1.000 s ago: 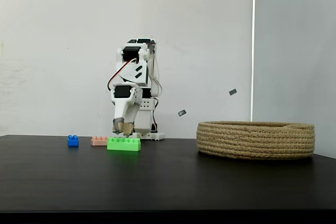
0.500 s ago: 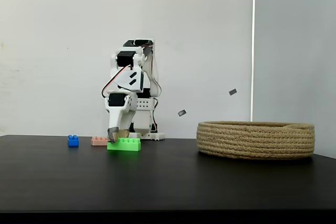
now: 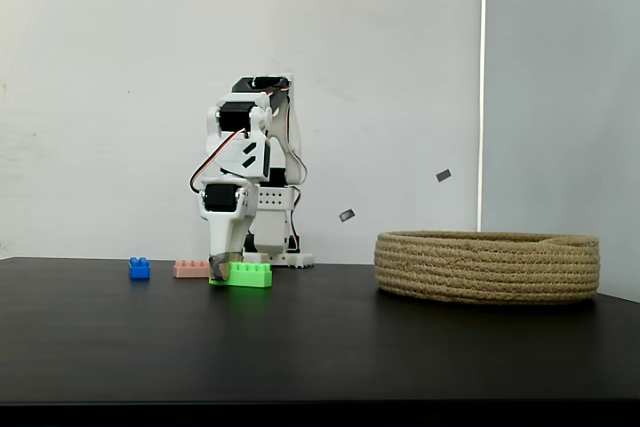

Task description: Place the lego blocks in the tray

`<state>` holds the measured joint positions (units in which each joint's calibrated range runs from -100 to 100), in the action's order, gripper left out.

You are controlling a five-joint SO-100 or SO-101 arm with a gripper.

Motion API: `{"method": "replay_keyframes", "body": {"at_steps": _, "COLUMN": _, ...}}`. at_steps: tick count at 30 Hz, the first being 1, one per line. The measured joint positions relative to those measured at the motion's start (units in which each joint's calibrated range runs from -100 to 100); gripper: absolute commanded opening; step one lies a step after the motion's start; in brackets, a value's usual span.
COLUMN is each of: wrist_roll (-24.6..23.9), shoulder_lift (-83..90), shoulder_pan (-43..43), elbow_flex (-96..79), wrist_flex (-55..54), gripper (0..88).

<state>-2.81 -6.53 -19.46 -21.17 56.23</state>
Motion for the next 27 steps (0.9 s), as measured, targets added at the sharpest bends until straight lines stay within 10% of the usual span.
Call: {"method": "replay_keyframes", "body": {"at_steps": 27, "wrist_roll": -0.49, "shoulder_lift": 12.38, "shoulder_pan": 6.35, "elbow_flex": 24.30, "wrist_flex": 0.49, "gripper": 0.1}}
